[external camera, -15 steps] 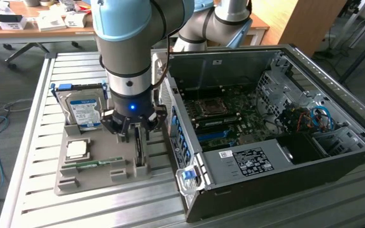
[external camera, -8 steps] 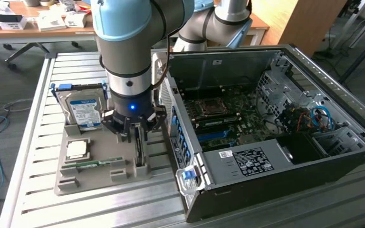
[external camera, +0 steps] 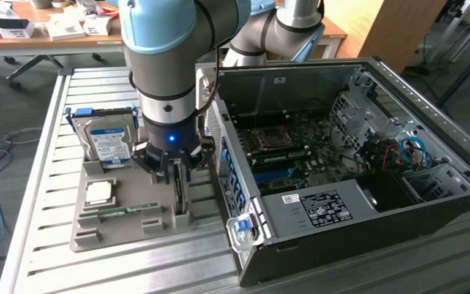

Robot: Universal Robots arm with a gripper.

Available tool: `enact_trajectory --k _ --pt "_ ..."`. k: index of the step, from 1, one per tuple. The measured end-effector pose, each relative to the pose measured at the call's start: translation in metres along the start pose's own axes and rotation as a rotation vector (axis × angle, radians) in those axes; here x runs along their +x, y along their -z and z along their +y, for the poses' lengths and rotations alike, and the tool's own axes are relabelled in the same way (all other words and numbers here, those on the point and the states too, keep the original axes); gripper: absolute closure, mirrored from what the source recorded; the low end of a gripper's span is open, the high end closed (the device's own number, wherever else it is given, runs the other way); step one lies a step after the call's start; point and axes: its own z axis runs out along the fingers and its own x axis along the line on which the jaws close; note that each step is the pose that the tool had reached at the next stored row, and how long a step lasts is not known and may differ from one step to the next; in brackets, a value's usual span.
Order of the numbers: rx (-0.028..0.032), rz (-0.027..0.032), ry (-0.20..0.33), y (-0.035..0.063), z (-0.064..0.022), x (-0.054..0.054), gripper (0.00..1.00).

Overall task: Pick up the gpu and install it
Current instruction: 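Pick up the gpu and move the gpu toward the slot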

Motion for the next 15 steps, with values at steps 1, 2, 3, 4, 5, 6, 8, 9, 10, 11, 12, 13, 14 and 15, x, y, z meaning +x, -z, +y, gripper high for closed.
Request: enact_trajectory --k 1,2,3,4,5,6,8,9,10,11,12,13,14,15 --pt "-0.0001 0.0 0.0 -0.0009 -0.0001 0.0 0.55" --pt "0.0001 0.0001 0.0 -0.0009 -0.0001 0.0001 0.55" --pt "0.0001 0.0001 0.0 -0.0009 -0.0001 0.0 0.55" --pt "0.0001 0.0001 0.0 -0.0009 -0.0001 0.0001 0.55" --pt "0.0001 0.0001 0.0 -0.0009 -0.0001 0.0 0.55" --pt "0.0001 0.0001 0.0 -0.0009 -0.0001 0.0 0.55" --pt "0.0001 0.0 0.0 -0.0009 -0.0001 0.0 0.55" --pt "0.0 0.0001 0.0 -0.0009 -0.0001 0.0 0.55" --pt "0.0 0.0001 0.0 -0.0009 -0.0001 0.0 0.55" --pt "0.0 0.0 0.0 -0.0009 -0.0001 0.0 0.55" --pt "0.0 0.0 0.0 -0.0009 -0.0001 0.0 0.55" --pt "0.0 0.0001 0.0 -0.0009 -0.0001 0.0 0.57" --pt "0.0001 0.0001 0.0 -0.0009 -0.0001 0.0 0.57" --pt "0.0 0.0 0.0 -0.0009 -0.0001 0.0 0.57"
